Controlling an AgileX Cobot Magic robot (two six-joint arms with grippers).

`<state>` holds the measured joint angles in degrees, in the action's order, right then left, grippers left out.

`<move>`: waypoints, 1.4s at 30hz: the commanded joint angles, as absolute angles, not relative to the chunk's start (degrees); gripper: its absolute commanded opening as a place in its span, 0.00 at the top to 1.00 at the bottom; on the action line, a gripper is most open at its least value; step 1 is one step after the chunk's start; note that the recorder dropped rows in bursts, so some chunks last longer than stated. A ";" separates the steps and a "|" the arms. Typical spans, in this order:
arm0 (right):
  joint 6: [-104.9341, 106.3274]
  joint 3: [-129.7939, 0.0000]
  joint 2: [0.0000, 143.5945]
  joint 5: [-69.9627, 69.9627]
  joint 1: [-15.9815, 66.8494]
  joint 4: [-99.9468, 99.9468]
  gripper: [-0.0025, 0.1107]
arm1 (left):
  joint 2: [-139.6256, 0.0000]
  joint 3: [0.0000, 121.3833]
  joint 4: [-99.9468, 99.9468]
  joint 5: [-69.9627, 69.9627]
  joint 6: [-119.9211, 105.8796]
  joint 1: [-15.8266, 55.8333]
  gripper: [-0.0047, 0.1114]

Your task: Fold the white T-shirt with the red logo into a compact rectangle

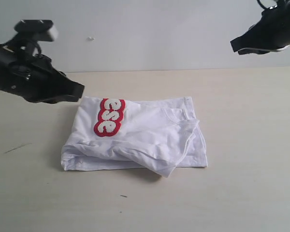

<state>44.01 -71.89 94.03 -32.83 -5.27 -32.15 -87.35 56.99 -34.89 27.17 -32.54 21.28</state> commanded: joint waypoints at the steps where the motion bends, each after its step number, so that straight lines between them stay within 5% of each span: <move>1: 49.67 -65.39 85.64 -26.21 -5.36 -37.90 0.98 | -77.85 50.08 -35.41 18.73 -32.53 21.22 0.96; 11: 60.12 -54.32 77.23 -31.41 -5.36 -52.72 0.98 | -65.84 39.06 -35.65 19.22 -32.38 21.22 0.96; 23: 67.32 -50.63 90.17 -49.66 -5.36 -58.51 0.97 | -63.06 33.20 -35.65 16.90 -32.38 21.22 0.96; 28: 65.95 -50.63 96.76 -49.73 -5.36 -63.39 0.81 | -63.06 33.20 -35.65 16.21 -32.38 21.22 0.96; 35: 73.39 -50.63 102.73 -49.73 -4.75 -73.22 0.45 | -63.06 33.20 -35.65 14.65 -32.38 21.22 0.96; 42: 79.59 -50.74 108.59 -46.28 -1.68 -81.01 0.31 | -63.06 33.20 -35.65 14.65 -32.38 21.22 0.96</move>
